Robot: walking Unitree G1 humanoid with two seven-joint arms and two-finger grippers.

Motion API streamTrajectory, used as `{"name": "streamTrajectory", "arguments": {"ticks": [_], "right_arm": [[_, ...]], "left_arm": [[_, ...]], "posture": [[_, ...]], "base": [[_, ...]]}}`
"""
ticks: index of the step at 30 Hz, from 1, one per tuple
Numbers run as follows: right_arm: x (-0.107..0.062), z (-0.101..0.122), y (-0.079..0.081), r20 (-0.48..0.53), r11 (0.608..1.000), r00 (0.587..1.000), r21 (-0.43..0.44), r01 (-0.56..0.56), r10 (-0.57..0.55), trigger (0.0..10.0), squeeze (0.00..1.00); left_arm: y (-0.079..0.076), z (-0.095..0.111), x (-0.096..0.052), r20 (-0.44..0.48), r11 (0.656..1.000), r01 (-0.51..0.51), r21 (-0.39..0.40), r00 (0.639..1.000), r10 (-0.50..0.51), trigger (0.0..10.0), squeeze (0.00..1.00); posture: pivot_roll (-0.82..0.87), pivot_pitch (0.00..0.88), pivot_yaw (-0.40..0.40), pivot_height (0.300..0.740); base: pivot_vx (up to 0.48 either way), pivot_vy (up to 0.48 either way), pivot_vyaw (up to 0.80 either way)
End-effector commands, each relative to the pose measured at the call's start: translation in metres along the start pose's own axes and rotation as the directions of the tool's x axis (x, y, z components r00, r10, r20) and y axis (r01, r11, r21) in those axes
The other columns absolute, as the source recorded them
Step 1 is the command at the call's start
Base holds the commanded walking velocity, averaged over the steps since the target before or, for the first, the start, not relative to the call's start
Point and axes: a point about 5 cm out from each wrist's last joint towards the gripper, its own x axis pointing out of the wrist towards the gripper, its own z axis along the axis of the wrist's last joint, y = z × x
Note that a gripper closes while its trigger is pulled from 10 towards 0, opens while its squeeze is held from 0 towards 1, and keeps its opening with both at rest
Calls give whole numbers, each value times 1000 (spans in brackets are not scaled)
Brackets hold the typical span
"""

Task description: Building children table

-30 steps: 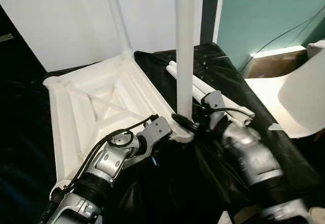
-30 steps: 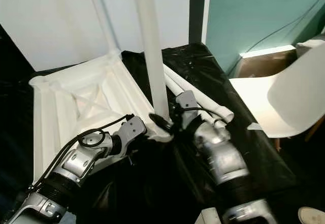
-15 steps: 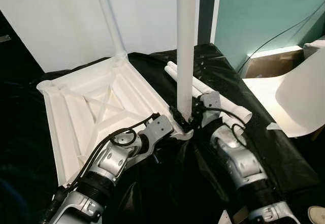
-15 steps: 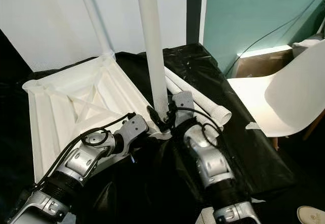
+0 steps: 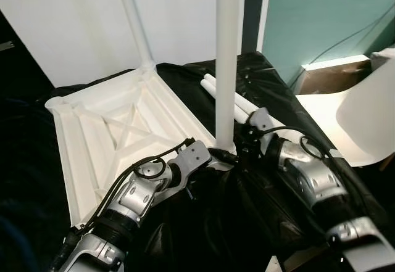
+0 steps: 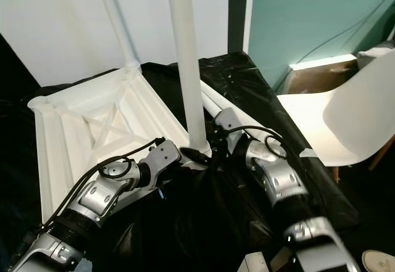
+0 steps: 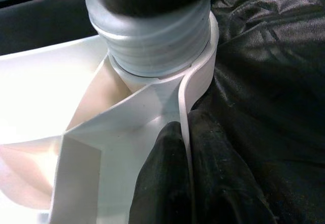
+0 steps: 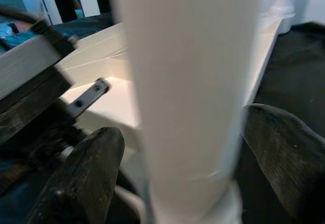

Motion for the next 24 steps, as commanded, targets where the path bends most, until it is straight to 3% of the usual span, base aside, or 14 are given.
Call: {"name": "streamTrajectory", "arguments": {"ticks": [1,3,4,7,9,13,18,20,21,24], "right_arm": [[4,0,-2,-25,998,999,-40,-37,36,10000,0],[5,0,-4,-36,997,998,-55,-52,50,10000,0],[7,0,-5,-48,996,997,-56,-67,64,510,0],[7,0,-6,-57,996,996,-55,-76,73,510,0],[7,-1,-6,-70,994,994,-55,-90,86,0,0],[2,-2,-11,-82,990,987,-7,-139,138,0,0],[-2,-5,-11,-67,992,990,41,-122,124,0,0],[2,-8,-10,35,987,992,107,116,-120,0,0],[4,-13,-7,54,961,969,154,231,-242,0,0],[4,-18,4,65,935,945,180,305,-320,0,0]], "left_arm": [[-21,-28,6,-83,989,131,-73,987,-137,10000,0],[-21,-28,5,-83,989,129,-73,987,-134,10000,0],[-21,-28,5,-82,989,127,-74,988,-133,10000,0],[-21,-28,5,-82,989,126,-74,988,-132,10000,0],[-22,-28,5,-81,989,126,-75,988,-132,10000,0],[-22,-29,4,-84,989,123,-79,988,-129,10000,0],[-23,-30,4,-89,989,121,-83,988,-128,10000,0],[-22,-31,5,-93,990,111,-87,989,-119,10000,0],[-22,-31,5,-94,990,110,-88,989,-118,10000,0],[-23,-31,5,-94,990,109,-88,989,-117,10000,0]], "posture": [[55,0,61,740],[59,0,60,740],[61,0,59,740],[61,0,59,740],[61,0,59,740],[66,0,60,740],[58,0,62,740],[57,0,59,740],[56,0,59,740],[57,0,58,740]], "base": [[0,0,0],[0,0,0],[0,0,0],[0,0,0],[0,0,0],[0,0,0],[0,0,0],[0,0,0],[0,0,0],[0,0,0]]}}
